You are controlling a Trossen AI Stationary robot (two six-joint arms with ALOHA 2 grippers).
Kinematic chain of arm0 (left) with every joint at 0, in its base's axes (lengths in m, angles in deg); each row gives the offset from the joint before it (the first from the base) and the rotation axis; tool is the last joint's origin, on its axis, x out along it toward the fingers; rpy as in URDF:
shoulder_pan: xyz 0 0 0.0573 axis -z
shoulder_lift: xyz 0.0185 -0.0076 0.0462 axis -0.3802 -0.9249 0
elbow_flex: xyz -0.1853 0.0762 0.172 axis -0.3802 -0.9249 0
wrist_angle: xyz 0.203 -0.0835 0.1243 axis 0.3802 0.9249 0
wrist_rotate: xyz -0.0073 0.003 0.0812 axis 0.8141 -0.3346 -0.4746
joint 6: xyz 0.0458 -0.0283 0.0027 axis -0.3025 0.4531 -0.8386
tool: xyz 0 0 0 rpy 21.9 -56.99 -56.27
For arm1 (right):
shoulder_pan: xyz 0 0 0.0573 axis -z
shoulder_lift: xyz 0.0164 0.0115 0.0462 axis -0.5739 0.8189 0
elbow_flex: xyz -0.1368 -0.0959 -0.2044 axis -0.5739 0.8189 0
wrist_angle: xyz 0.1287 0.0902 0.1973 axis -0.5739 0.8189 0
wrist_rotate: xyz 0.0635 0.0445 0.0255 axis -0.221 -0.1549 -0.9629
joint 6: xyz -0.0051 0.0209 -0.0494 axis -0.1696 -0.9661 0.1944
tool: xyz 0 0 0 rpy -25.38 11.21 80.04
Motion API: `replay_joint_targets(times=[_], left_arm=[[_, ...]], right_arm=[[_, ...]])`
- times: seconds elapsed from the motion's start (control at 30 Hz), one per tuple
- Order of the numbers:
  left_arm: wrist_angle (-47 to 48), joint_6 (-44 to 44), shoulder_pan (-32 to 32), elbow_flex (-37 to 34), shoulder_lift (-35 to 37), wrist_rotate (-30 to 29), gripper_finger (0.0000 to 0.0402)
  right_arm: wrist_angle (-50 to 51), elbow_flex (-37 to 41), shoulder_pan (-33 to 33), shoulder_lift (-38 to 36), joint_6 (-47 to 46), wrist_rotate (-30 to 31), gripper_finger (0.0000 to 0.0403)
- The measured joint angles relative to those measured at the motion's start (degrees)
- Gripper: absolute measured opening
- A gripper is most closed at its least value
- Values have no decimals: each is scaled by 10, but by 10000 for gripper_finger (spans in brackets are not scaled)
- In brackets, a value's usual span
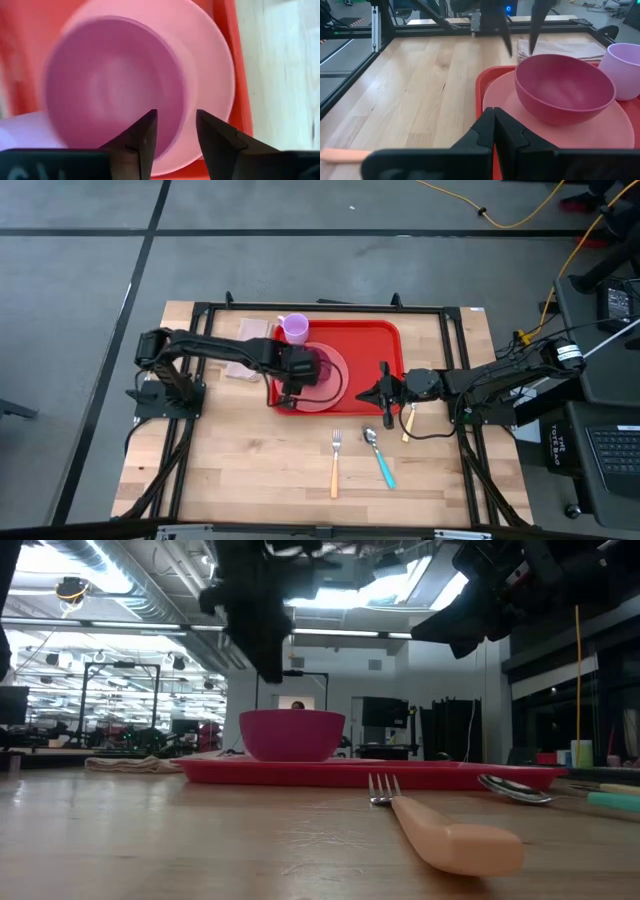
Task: Set up tray
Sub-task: Put the brown table napkin on the red tray to the right of the pink plate
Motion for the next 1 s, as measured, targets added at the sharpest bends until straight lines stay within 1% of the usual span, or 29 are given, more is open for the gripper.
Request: replay_joint_targets(times=[0.17, 0.23, 0.4, 0.5, 0.57, 0.63, 0.7, 0.87, 1.0], left_arm=[[4, 0, 2, 3, 53, -80, 130], [4, 0, 2, 3, 75, -98, 130], [-6, 11, 2, 3, 122, -103, 132], [-27, 7, 2, 3, 138, -103, 132], [-24, 16, 2, 3, 145, -105, 128], [-9, 26, 9, 0, 154, -106, 115], [2, 38, 21, -16, 171, -118, 92], [-11, 78, 62, -92, 225, -162, 13], [-62, 94, 91, -156, 274, -182, 5]], right_arm=[[0, 0, 0, 0, 3, 0, 9], [0, 0, 0, 0, 3, 0, 9], [-1, 0, 0, 0, 18, 0, 9], [-1, 0, 0, 0, 20, 0, 9], [-1, 0, 0, 0, 19, 0, 9], [0, 0, 0, 0, 18, 0, 9], [0, 0, 0, 0, 19, 0, 9], [14, 0, 0, 0, 12, 0, 9], [19, 0, 0, 0, 5, 0, 9]])
